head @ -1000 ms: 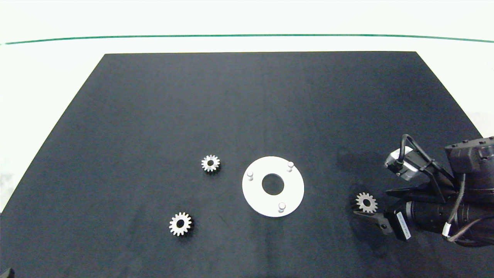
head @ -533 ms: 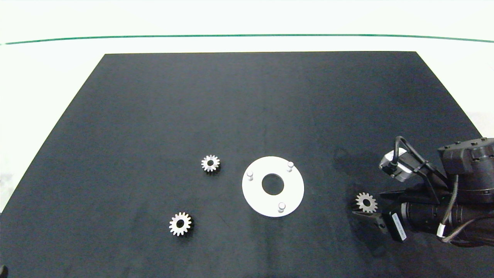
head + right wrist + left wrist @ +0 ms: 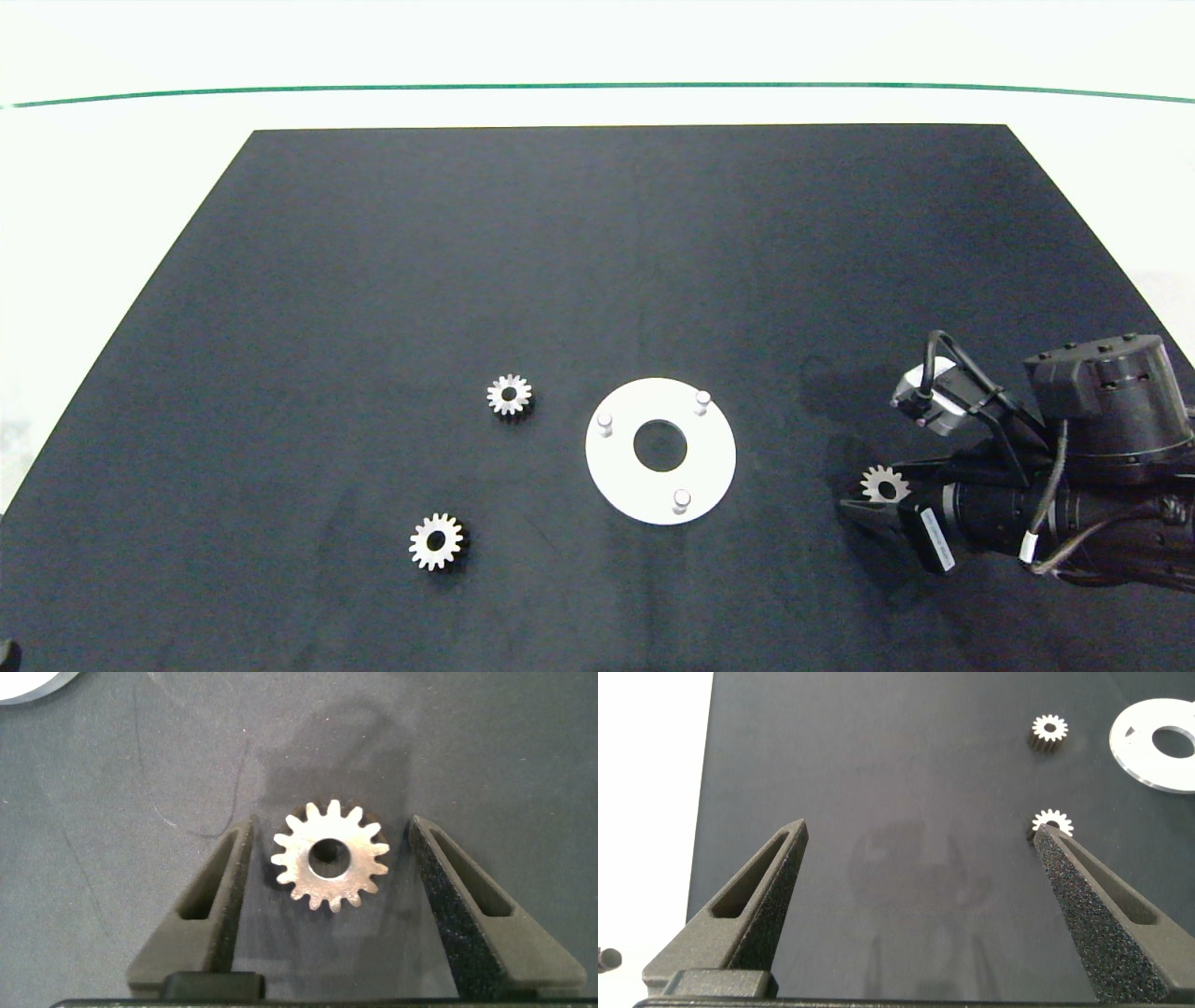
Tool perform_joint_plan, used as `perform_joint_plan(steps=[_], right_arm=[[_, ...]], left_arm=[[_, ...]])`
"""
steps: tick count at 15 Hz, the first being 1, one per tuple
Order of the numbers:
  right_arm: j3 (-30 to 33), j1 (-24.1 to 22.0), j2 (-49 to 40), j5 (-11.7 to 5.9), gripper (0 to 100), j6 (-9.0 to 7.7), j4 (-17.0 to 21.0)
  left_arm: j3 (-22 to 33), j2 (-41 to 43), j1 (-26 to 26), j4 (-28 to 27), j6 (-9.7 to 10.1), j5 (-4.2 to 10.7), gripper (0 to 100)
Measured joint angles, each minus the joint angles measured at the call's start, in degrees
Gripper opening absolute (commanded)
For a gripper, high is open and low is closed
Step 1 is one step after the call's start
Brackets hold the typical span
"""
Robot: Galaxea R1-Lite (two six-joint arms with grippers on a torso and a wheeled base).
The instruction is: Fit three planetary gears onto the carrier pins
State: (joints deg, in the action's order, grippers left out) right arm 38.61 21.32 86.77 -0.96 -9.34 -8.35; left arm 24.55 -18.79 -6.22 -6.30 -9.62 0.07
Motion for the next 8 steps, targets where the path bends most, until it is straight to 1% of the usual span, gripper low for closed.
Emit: perform_joint_plan(steps=[8], right_arm=[[0.1, 0.1, 0.2, 0.0, 45, 0.0, 0.0]], left_arm=[[1.0, 0.0, 0.0, 0.0, 0.0, 0.0, 100]])
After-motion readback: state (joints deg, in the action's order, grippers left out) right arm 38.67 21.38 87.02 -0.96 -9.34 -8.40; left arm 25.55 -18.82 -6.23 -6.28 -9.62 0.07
